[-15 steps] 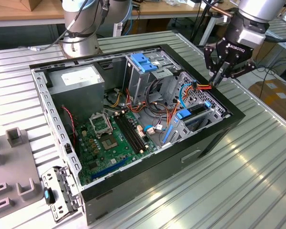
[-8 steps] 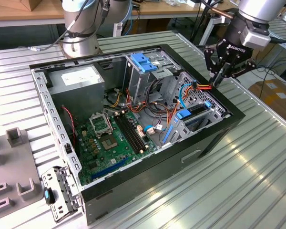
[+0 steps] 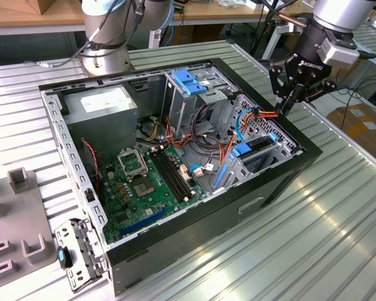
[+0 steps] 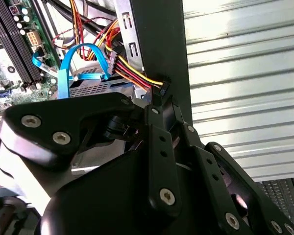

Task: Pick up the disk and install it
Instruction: 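Insert the first disk wire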

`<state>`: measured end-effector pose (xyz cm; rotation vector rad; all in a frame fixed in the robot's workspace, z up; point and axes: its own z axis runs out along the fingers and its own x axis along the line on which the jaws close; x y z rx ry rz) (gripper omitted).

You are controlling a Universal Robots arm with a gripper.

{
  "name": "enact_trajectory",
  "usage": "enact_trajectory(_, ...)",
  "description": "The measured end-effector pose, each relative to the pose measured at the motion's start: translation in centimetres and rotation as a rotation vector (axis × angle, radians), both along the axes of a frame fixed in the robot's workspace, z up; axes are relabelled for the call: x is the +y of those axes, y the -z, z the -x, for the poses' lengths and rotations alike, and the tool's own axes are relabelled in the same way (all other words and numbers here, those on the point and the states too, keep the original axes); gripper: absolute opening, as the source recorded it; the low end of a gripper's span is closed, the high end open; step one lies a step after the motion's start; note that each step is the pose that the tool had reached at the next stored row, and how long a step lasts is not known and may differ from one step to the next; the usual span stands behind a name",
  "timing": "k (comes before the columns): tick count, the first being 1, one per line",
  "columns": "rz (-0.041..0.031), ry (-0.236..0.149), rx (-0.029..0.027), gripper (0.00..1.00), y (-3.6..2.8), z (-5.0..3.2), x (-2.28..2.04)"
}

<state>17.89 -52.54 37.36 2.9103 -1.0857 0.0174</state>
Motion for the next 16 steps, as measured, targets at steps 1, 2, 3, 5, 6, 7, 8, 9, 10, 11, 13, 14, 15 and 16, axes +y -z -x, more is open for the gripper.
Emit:
enact_trajectory(1, -0.0001, -0.002, -0.0013, 0.24, 0.05, -0.01, 0.02)
enact_trajectory(2, -0.0009, -0.009, -0.0020, 0.25, 0.15, -0.02, 0.03)
enact_trajectory(3, -0.0026, -0.023, -0.0021, 0.31, 0.21, -0.02, 0.03)
enact_trajectory(5, -0.0066, -0.038, -0.0022, 0.31, 0.28, -0.02, 0.03)
enact_trajectory(6, -0.0102, -0.046, -0.0026, 0.31, 0.32, -0.02, 0.03)
enact_trajectory(7, -0.0140, -0.051, -0.0030, 0.31, 0.35, -0.02, 0.02)
enact_trajectory(8, -0.0196, -0.057, -0.0038, 0.31, 0.40, -0.01, 0.02)
enact_trajectory(9, -0.0232, -0.060, -0.0047, 0.31, 0.47, -0.02, 0.02)
enact_trajectory(10, -0.0245, -0.061, -0.0051, 0.31, 0.56, -0.02, 0.02)
enact_trajectory(11, -0.0243, -0.061, -0.0065, 0.31, 0.64, -0.01, 0.02)
enact_trajectory(13, -0.0239, -0.061, -0.0132, 0.31, 0.88, -0.02, 0.02)
enact_trajectory(14, -0.0238, -0.061, -0.0142, 0.31, 0.91, -0.02, 0.02)
enact_trajectory(15, -0.0237, -0.061, -0.0144, 0.31, 0.90, -0.02, 0.02)
enact_trajectory(16, -0.0237, -0.061, -0.0145, 0.30, 0.90, -0.01, 0.02)
